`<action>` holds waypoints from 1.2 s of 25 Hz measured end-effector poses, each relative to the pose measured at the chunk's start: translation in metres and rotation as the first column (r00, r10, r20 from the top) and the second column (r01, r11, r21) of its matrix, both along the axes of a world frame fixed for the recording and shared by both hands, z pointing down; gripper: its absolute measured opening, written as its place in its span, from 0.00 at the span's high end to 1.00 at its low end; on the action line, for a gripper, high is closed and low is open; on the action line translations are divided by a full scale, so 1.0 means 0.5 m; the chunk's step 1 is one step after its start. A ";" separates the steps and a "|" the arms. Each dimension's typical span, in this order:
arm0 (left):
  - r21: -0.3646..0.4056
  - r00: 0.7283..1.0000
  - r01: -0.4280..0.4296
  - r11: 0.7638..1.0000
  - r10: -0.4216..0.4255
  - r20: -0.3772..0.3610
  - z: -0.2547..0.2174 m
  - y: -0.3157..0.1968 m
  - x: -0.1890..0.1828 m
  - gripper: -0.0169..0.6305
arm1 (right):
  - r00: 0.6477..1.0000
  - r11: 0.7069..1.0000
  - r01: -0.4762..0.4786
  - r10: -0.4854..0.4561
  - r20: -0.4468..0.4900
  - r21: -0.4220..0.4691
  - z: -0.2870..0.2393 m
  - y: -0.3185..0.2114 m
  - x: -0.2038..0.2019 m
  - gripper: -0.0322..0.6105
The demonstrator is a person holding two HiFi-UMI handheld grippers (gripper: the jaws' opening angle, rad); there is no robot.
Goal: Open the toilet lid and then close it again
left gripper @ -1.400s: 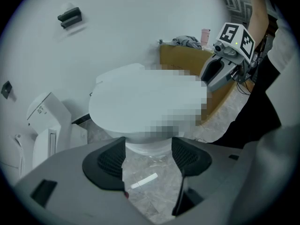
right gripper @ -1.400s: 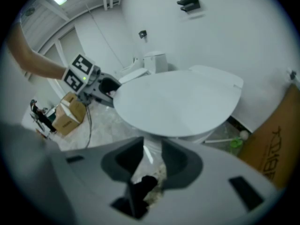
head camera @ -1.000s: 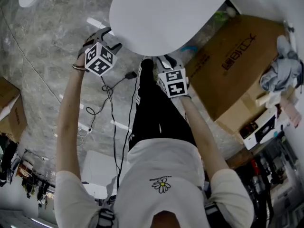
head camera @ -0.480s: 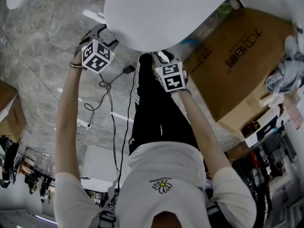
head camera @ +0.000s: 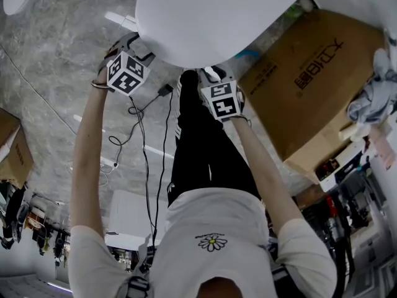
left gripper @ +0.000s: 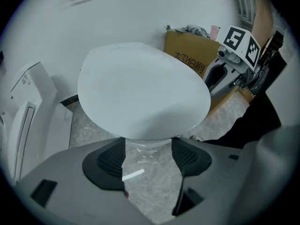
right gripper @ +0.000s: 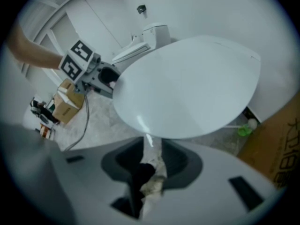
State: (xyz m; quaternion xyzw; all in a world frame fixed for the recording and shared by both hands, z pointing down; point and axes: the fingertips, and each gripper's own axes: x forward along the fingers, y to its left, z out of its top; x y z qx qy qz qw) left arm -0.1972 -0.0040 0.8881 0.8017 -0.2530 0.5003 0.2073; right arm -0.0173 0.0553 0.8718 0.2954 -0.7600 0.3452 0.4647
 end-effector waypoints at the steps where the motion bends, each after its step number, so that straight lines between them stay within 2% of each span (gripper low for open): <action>1: -0.002 1.000 0.005 1.000 -0.005 -0.002 0.002 -0.001 0.001 0.49 | 1.000 1.000 0.001 -0.001 -0.003 0.000 0.001 -0.001 0.000 0.74; 8: -0.054 0.998 0.065 0.996 -0.065 -0.004 -0.014 0.011 0.004 0.49 | 1.000 1.000 0.003 -0.003 -0.009 -0.005 -0.028 0.011 -0.004 0.74; 13: -0.088 0.975 0.214 0.973 -0.219 -0.040 -0.069 0.013 -0.002 0.49 | 1.000 0.999 0.007 -0.007 -0.009 0.037 -0.090 -0.022 0.012 0.74; 15: -0.049 0.961 0.266 0.963 -0.268 -0.059 -0.124 -0.010 -0.010 0.49 | 1.000 0.996 -0.001 0.002 -0.003 0.093 -0.139 -0.067 0.018 0.74; 18: 0.064 0.953 0.294 0.954 -0.288 -0.096 -0.235 -0.082 -0.015 0.49 | 0.998 0.976 -0.058 0.055 0.018 0.209 -0.236 -0.168 0.033 0.74; 21: 0.132 0.932 0.346 0.929 -0.323 -0.163 -0.371 -0.167 0.004 0.50 | 0.992 0.941 -0.126 0.117 0.047 0.315 -0.343 -0.261 0.056 0.74; 25: 0.190 0.872 0.448 0.874 -0.380 -0.310 -0.570 -0.241 0.056 0.54 | 0.985 0.883 -0.169 0.141 0.096 0.437 -0.513 -0.333 0.075 0.74; 27: 0.243 0.854 0.474 0.846 -0.375 -0.360 -0.675 -0.262 0.082 0.57 | 0.978 0.835 -0.200 0.142 0.150 0.512 -0.620 -0.357 0.077 0.74; 30: 0.368 0.859 0.460 0.808 -0.301 -0.414 -0.849 -0.277 0.134 0.58 | 0.957 0.739 -0.267 0.129 0.259 0.618 -0.799 -0.381 0.080 0.75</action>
